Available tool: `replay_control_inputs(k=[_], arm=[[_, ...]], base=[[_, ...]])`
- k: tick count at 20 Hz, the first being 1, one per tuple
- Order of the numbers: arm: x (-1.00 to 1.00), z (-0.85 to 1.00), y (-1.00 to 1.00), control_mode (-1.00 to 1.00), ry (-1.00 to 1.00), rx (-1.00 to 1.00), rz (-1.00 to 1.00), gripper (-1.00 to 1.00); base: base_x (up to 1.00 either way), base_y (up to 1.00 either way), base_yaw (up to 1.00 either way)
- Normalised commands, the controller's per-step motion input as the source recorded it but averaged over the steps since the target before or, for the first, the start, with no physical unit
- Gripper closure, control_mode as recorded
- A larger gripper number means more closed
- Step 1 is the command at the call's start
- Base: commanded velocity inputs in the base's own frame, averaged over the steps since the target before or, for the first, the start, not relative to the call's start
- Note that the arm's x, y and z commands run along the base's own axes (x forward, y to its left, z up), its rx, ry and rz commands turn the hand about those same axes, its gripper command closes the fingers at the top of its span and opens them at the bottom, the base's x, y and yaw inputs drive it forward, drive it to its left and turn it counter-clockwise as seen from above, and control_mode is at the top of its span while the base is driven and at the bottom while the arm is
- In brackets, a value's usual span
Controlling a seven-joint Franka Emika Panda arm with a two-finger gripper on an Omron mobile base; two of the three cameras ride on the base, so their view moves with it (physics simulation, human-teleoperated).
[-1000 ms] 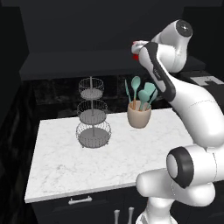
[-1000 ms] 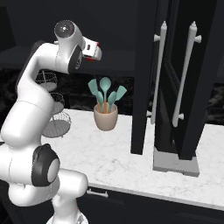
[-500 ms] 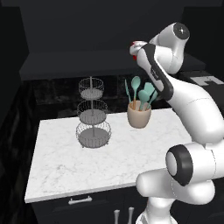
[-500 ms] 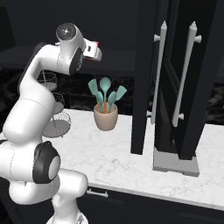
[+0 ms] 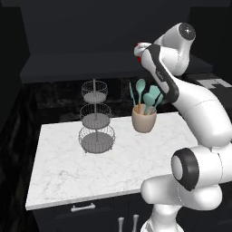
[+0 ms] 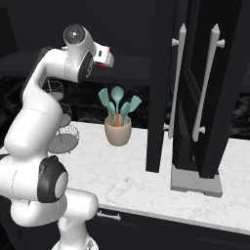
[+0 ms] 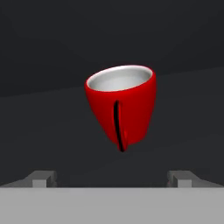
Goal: Gather all objects into one cabinet and sort the glasses and bowls to opposite sides.
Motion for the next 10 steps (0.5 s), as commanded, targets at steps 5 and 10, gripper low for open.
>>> replay_control_inputs(k=[5,10], arm=[[0.37,0.0,0.02,-1.0,-0.01,0.0,0.0,-1.0],[0.32,0.0,0.0,-1.0,0.0,0.0,0.0,-1.0]], base=[[0.0,0.0,0.0],[0.0,0.0,0.0]])
